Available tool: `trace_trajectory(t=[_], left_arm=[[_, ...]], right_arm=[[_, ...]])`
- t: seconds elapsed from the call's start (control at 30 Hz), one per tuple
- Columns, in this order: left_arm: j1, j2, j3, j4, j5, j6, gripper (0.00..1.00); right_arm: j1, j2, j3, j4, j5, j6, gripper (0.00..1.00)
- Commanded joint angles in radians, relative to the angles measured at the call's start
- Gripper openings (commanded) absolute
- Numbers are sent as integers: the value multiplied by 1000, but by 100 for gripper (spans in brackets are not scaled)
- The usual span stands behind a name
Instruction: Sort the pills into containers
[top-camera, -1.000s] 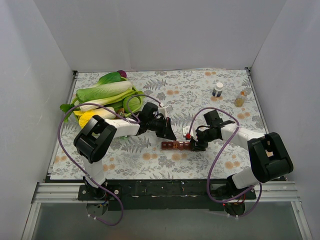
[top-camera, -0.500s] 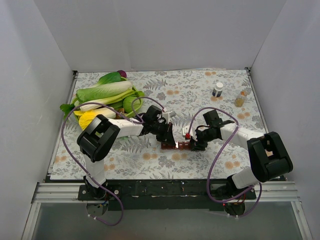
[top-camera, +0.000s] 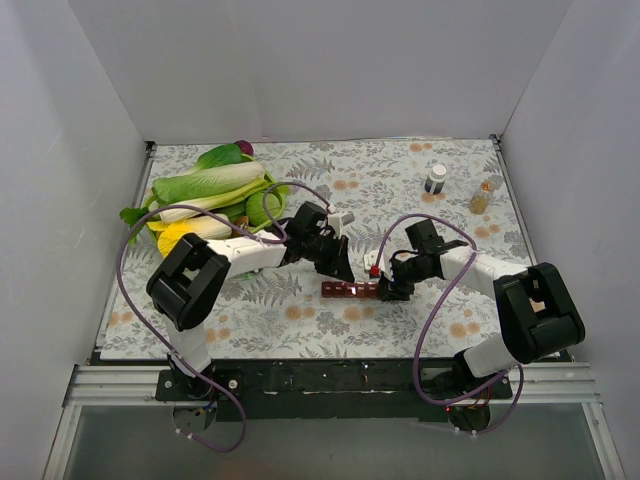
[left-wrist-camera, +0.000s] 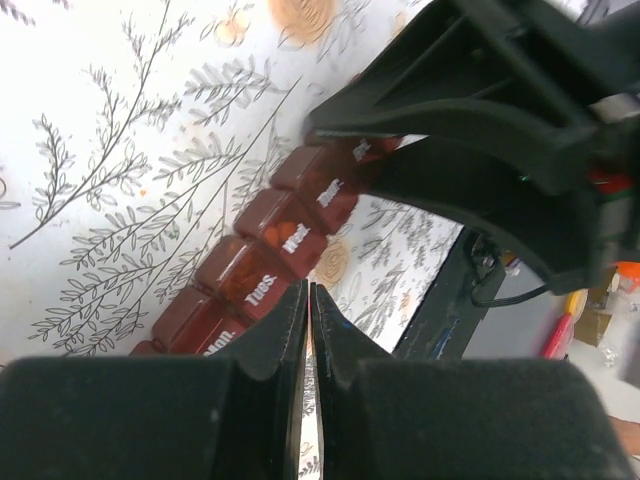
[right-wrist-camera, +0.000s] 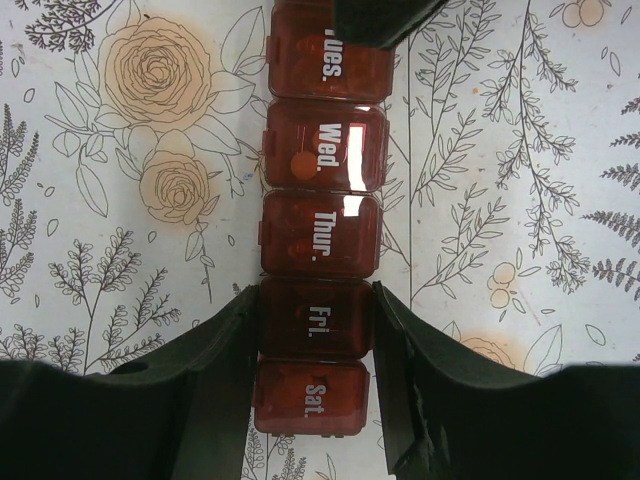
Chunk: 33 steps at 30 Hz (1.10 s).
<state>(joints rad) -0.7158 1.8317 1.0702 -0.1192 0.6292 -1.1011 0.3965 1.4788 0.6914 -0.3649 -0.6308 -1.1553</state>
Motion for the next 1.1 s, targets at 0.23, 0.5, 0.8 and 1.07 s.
trace_trajectory(t=[0.23, 0.5, 0.8, 1.07], left_arm=[[-2, -81, 39, -17, -8, -9, 1], [-8, 37, 5, -97, -54, 26, 0], [-17, 78, 33, -157, -135, 50, 0], [-17, -43, 85, -119, -132, 15, 5]], right_arm=[[10, 41, -10, -46, 91, 11, 42], [11, 44, -9, -46, 95, 14, 42], [15, 48, -7, -46, 102, 19, 42], [16, 55, -3, -48, 105, 25, 45]])
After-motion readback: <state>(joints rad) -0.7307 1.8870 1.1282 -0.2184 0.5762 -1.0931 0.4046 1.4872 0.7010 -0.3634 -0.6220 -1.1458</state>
